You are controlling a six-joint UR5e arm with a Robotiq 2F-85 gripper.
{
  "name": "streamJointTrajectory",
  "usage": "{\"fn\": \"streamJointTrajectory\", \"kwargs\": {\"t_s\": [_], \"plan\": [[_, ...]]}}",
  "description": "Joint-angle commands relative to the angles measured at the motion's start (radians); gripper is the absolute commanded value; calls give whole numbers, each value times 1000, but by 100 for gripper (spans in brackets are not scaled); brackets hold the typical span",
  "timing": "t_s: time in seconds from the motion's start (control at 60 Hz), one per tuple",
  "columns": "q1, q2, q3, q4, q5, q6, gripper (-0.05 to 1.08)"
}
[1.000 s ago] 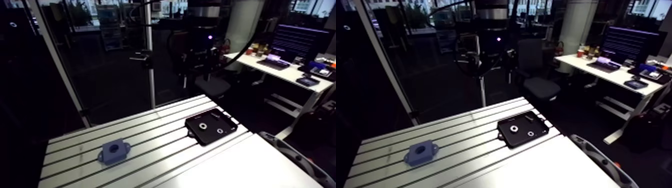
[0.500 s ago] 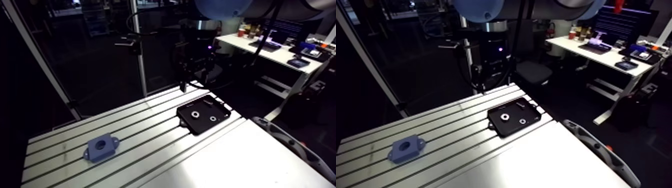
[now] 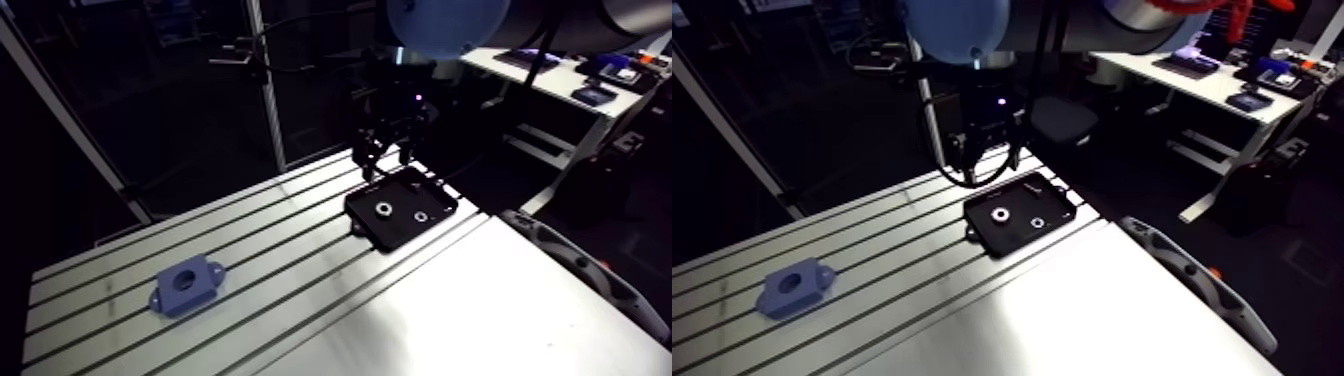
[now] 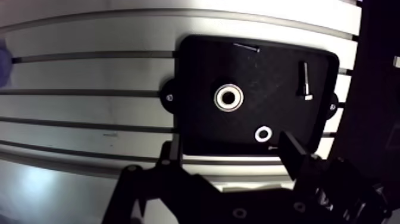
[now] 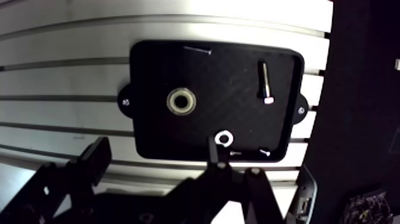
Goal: Pick up the bearing and press it into the housing until flush.
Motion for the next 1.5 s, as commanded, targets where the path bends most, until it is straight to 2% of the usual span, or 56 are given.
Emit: {"fn": "streamJointTrajectory", "kwargs": {"t_s": [0.017,0.183,0.217,0.25,0.3,0.383,0.817,0.983,1.5], "plan": [[-13,48,11,-32,-1,7,32],[-19,74,13,-38,-1,9,32],[-21,77,13,-43,-3,9,33],[-25,84,17,-57,-3,9,39],[-26,86,17,-64,-4,10,39],[-24,89,22,-72,-7,10,34],[-21,100,37,-75,-7,20,35],[-19,103,48,-126,-8,18,35],[-18,128,50,-129,-6,43,35]]}}
